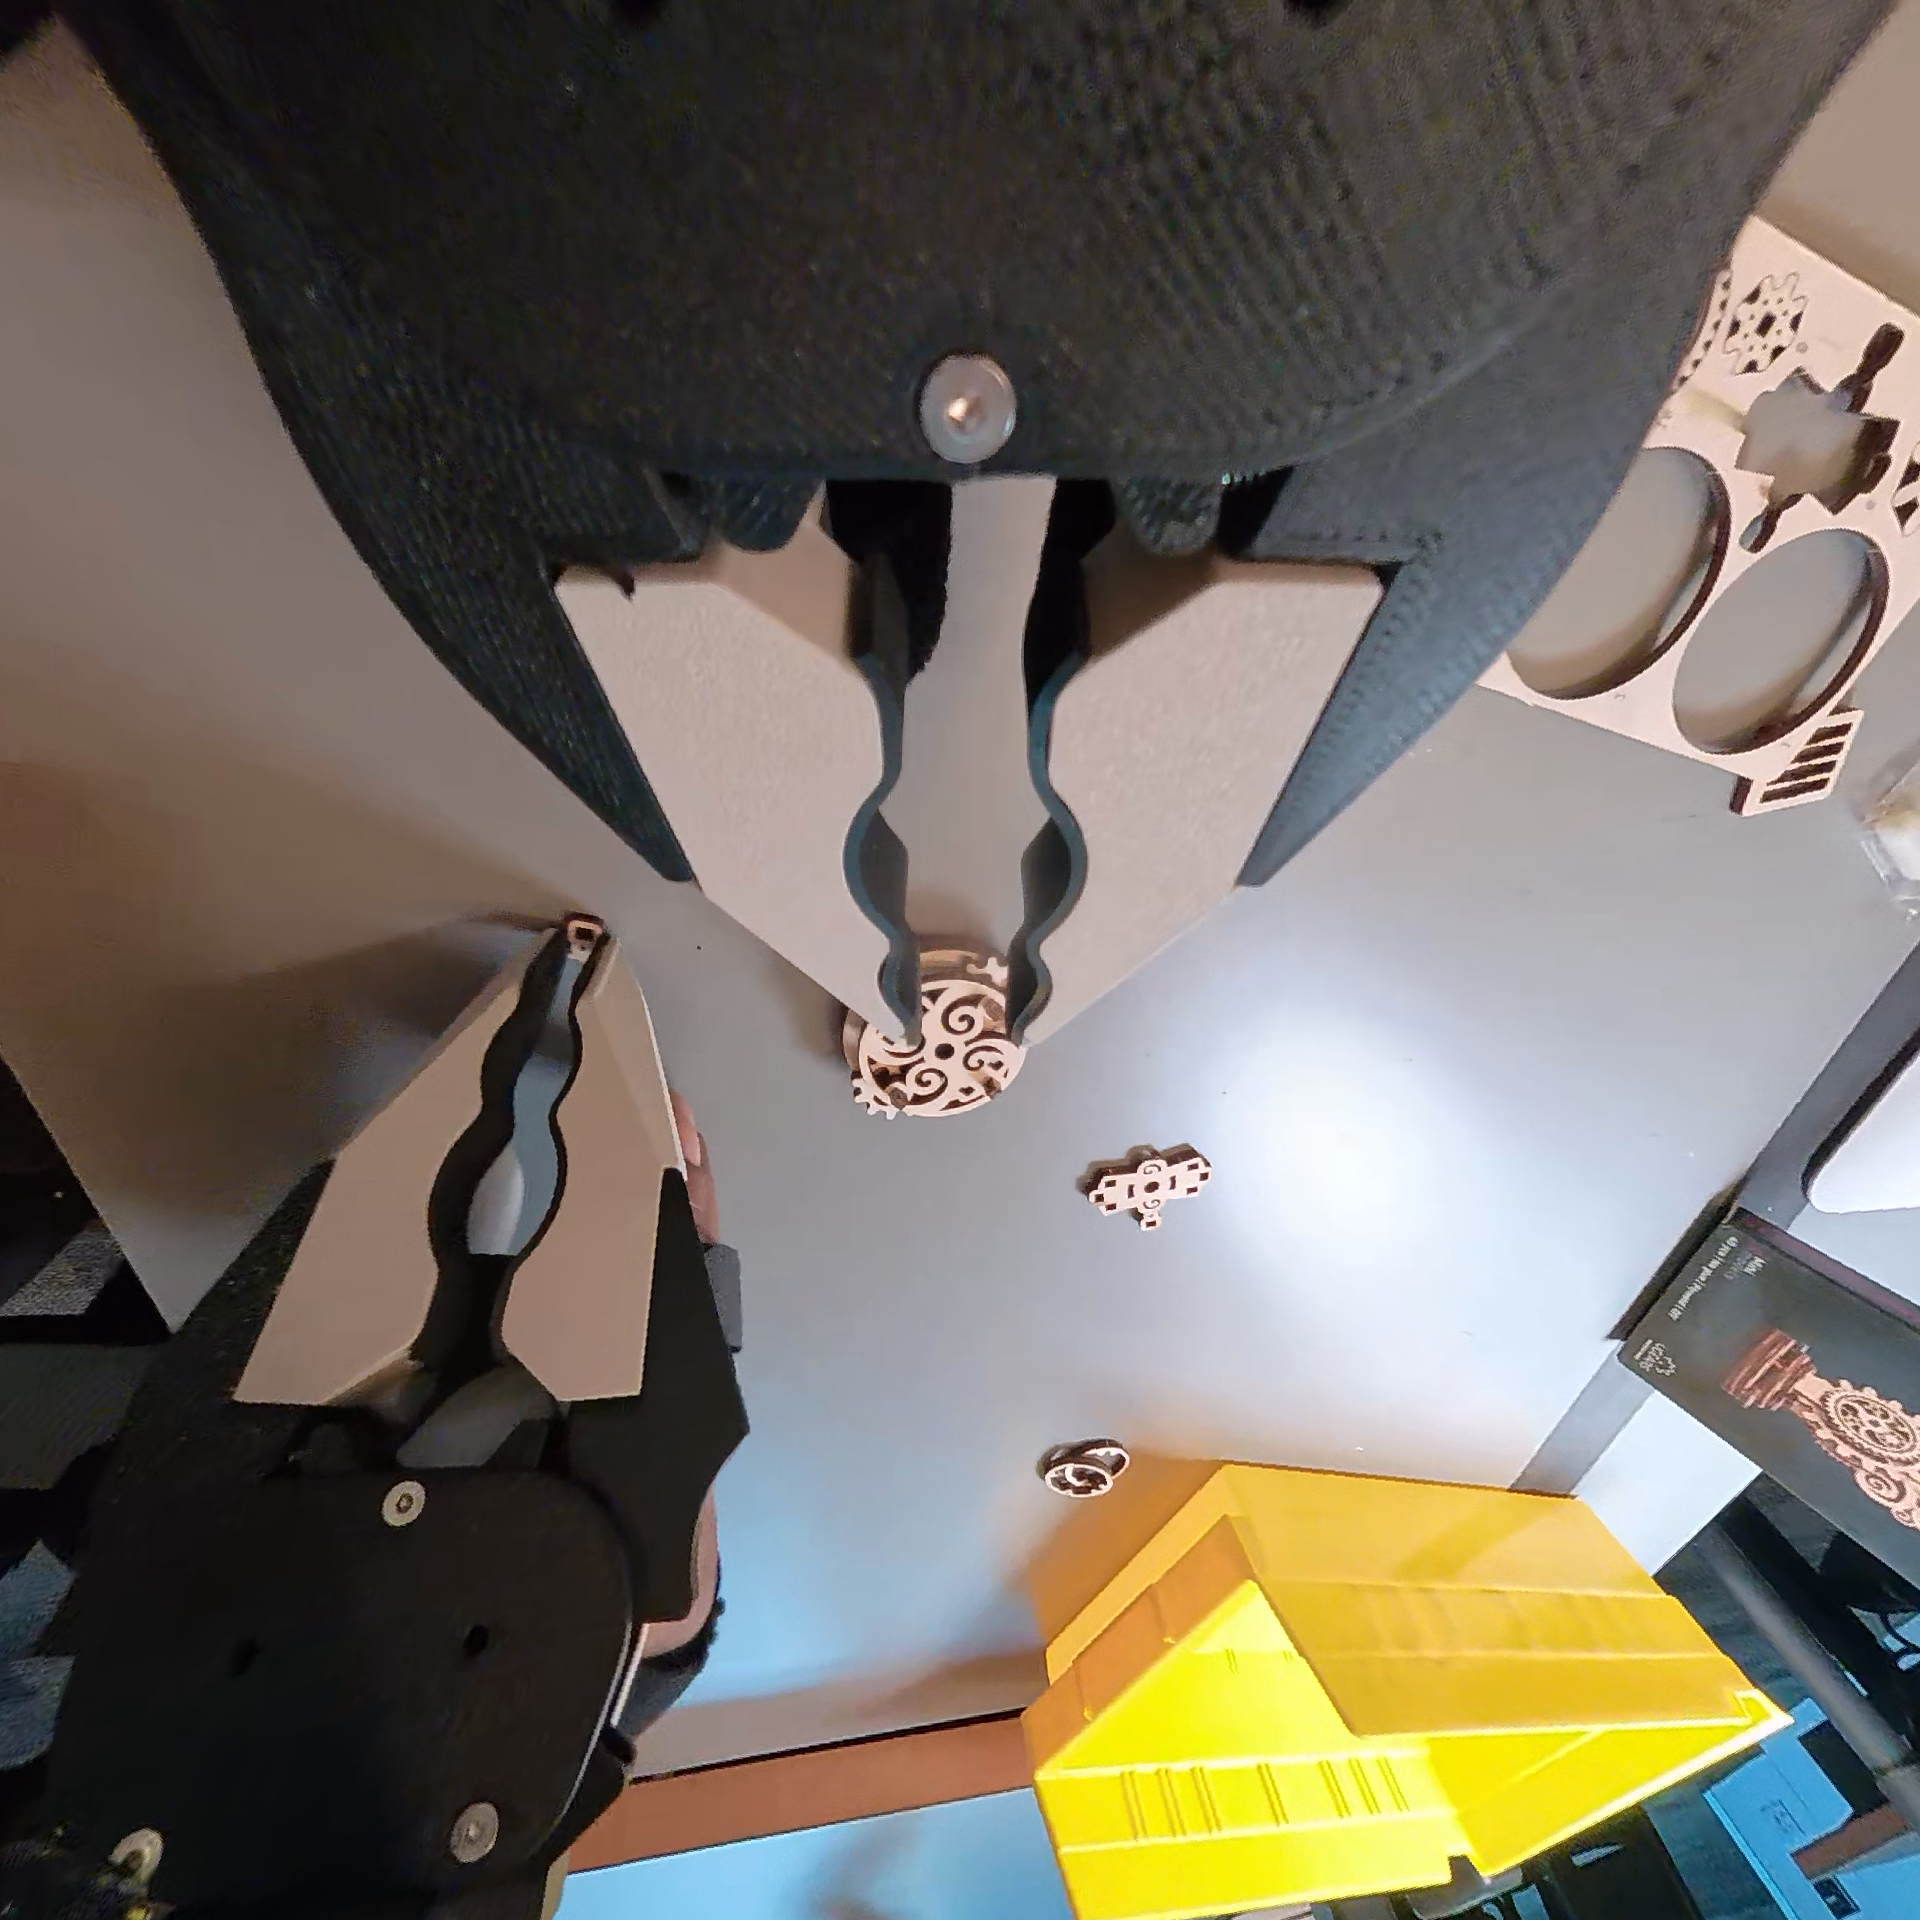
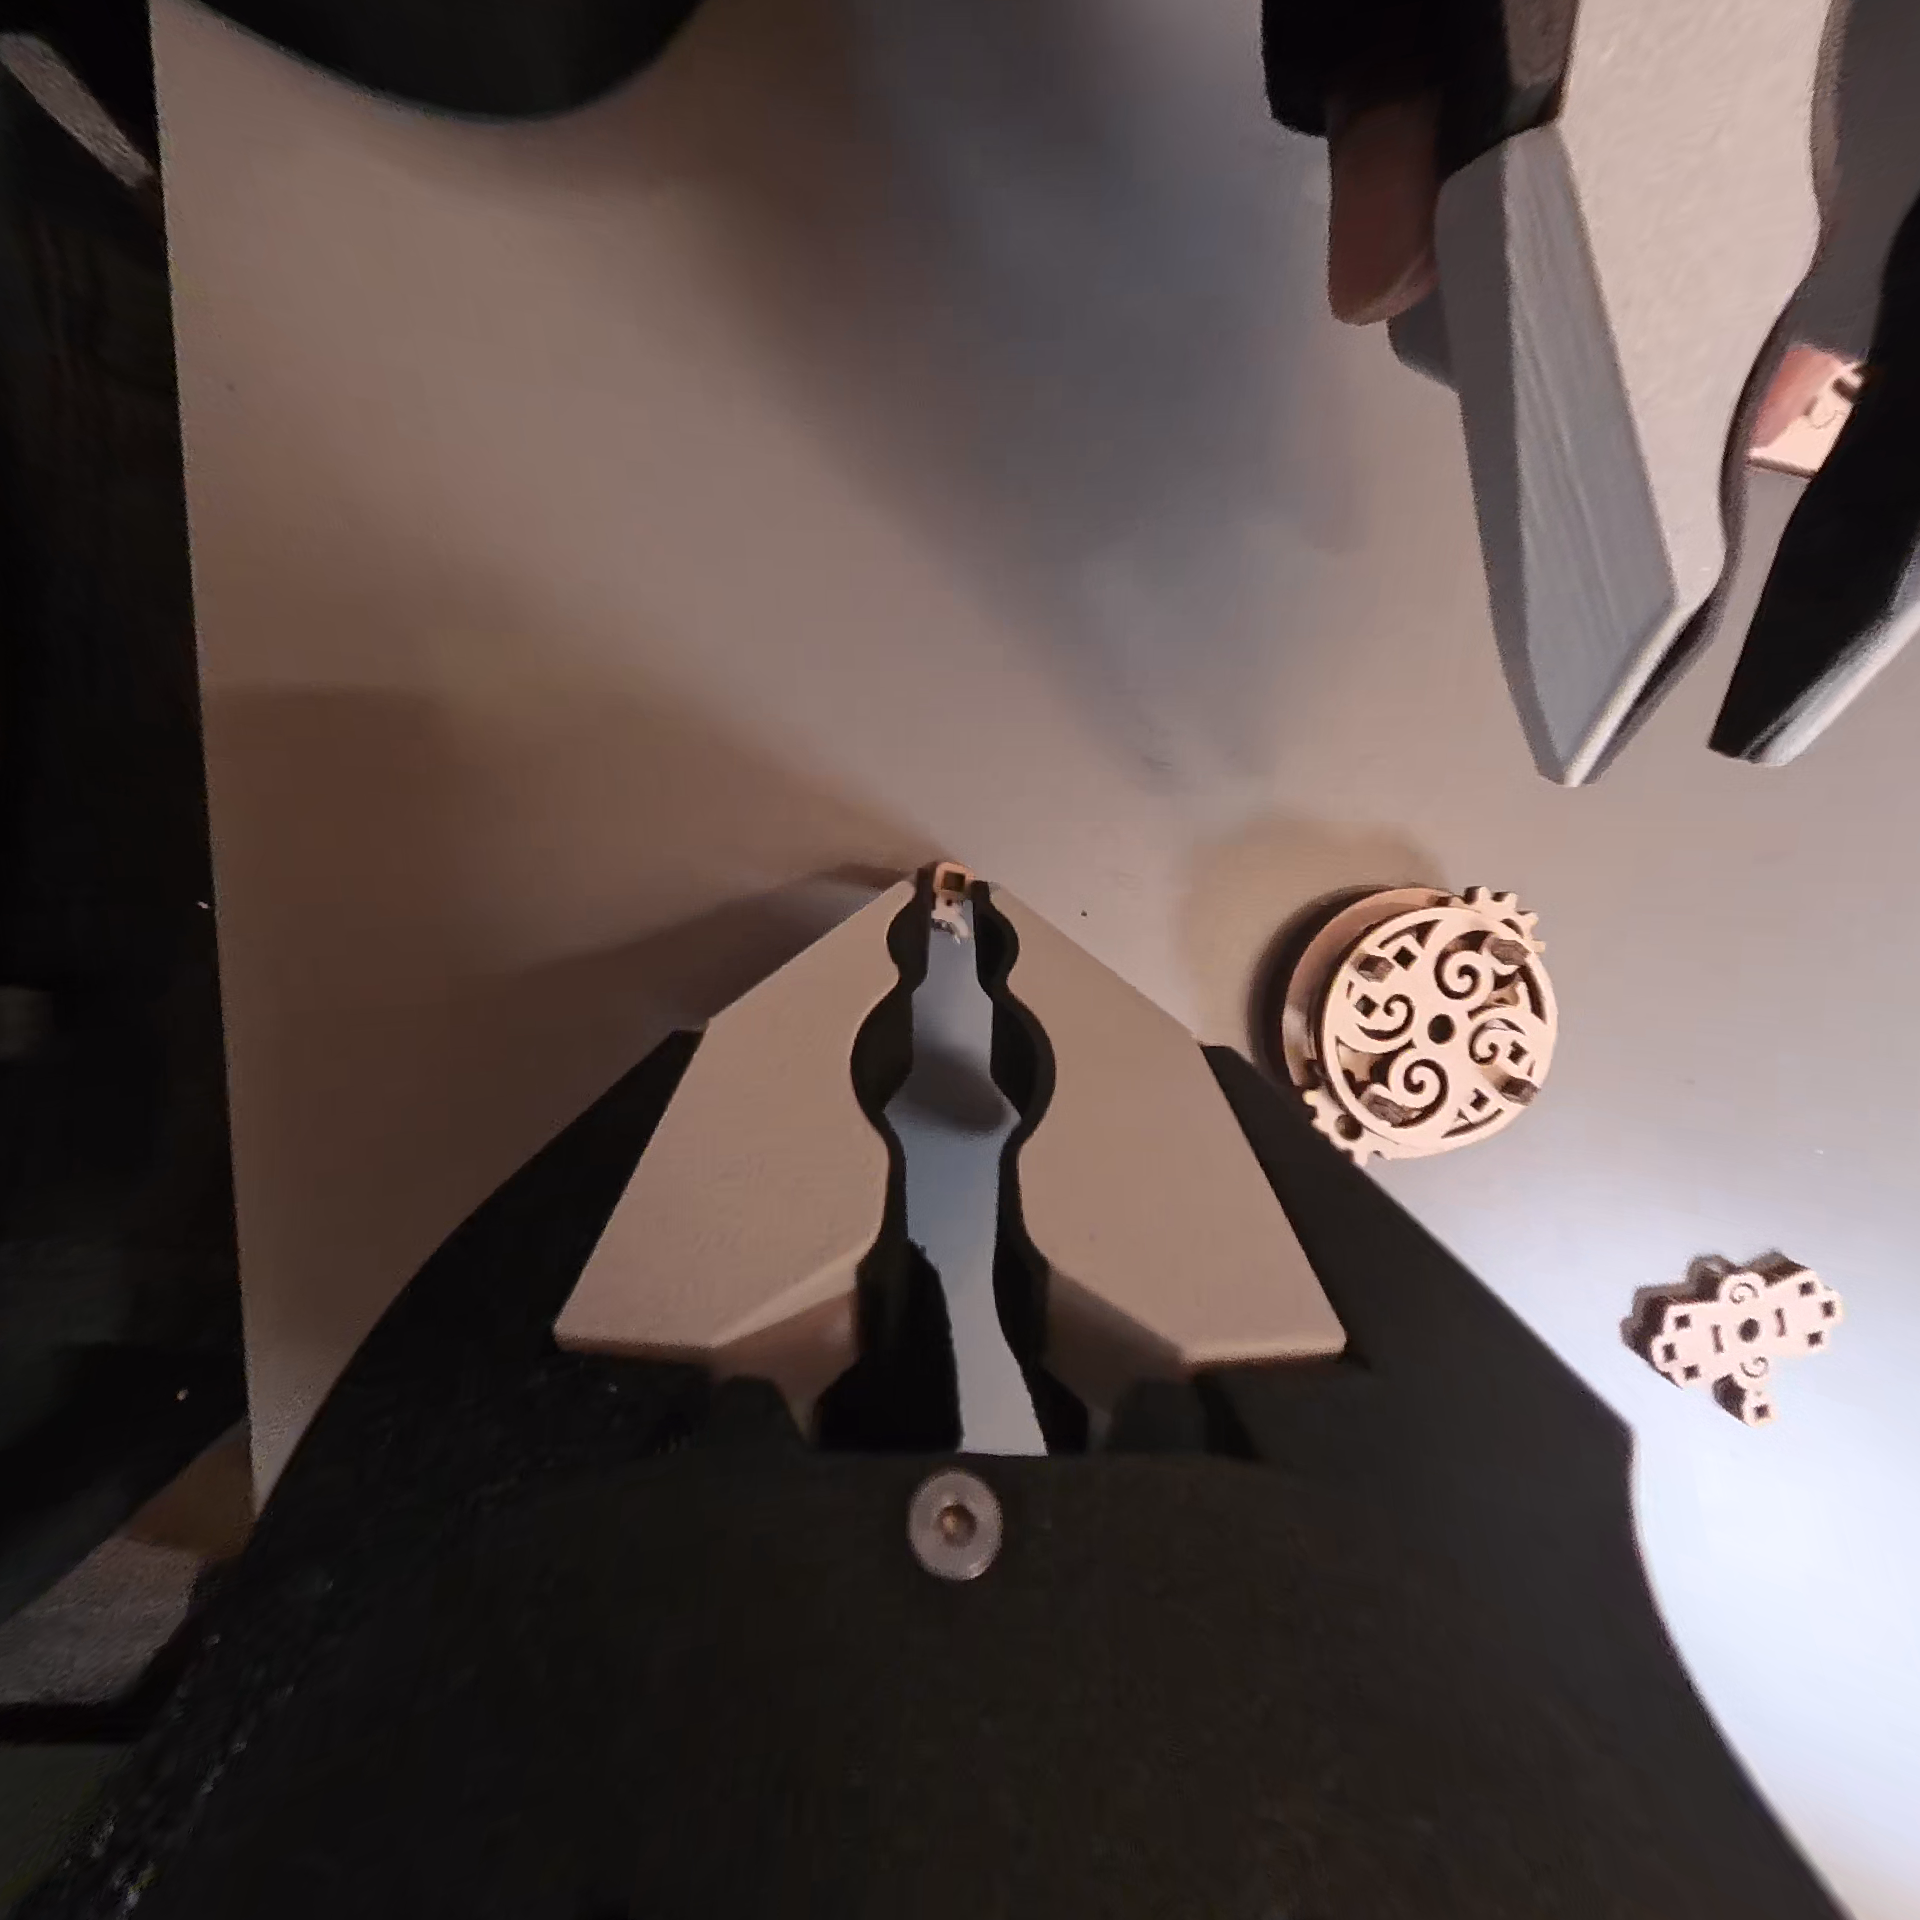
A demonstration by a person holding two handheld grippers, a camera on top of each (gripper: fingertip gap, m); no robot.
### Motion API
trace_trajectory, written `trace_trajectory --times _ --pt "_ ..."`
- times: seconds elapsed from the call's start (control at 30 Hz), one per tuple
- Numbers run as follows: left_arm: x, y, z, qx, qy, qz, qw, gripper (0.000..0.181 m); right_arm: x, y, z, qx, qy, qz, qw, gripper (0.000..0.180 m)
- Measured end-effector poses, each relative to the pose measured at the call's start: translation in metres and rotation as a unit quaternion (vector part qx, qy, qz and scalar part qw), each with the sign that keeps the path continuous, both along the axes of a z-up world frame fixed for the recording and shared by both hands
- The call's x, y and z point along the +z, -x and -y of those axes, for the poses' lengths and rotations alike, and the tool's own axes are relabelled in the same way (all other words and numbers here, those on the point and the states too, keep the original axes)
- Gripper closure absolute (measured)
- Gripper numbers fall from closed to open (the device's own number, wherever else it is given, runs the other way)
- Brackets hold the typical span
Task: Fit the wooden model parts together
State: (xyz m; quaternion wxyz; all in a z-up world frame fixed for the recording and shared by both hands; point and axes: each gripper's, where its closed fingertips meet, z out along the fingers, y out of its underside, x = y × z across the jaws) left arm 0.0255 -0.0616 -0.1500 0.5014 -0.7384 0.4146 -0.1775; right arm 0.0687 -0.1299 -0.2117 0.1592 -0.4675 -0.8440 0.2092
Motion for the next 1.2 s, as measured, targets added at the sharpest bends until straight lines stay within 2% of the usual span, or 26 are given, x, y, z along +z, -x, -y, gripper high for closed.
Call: trace_trajectory --times 0.1,0.23,0.43,0.9,1.2 --pt "0.0 -0.005 0.005 -0.016 0.013 0.01 1.0 0.166 0.006 0.0 -0.005 0.027 -0.018 -0.015 0.999 0.174" --pt "-0.002 -0.02 0.02 -0.068 0.045 0.032 0.996 0.161 0.027 0.0 -0.008 0.063 -0.031 -0.079 0.994 0.175" --pt "0.005 -0.044 0.041 -0.136 0.061 0.065 0.987 0.159 0.055 0.005 -0.024 0.048 -0.046 -0.16 0.985 0.175" --pt "0.01 -0.049 0.036 -0.127 0.033 0.073 0.989 0.174 0.074 0.004 -0.031 0.029 -0.012 -0.215 0.976 0.175" --pt "0.012 -0.051 0.037 -0.131 0.039 0.084 0.987 0.174 0.074 0.002 -0.03 0.036 -0.022 -0.211 0.977 0.175"
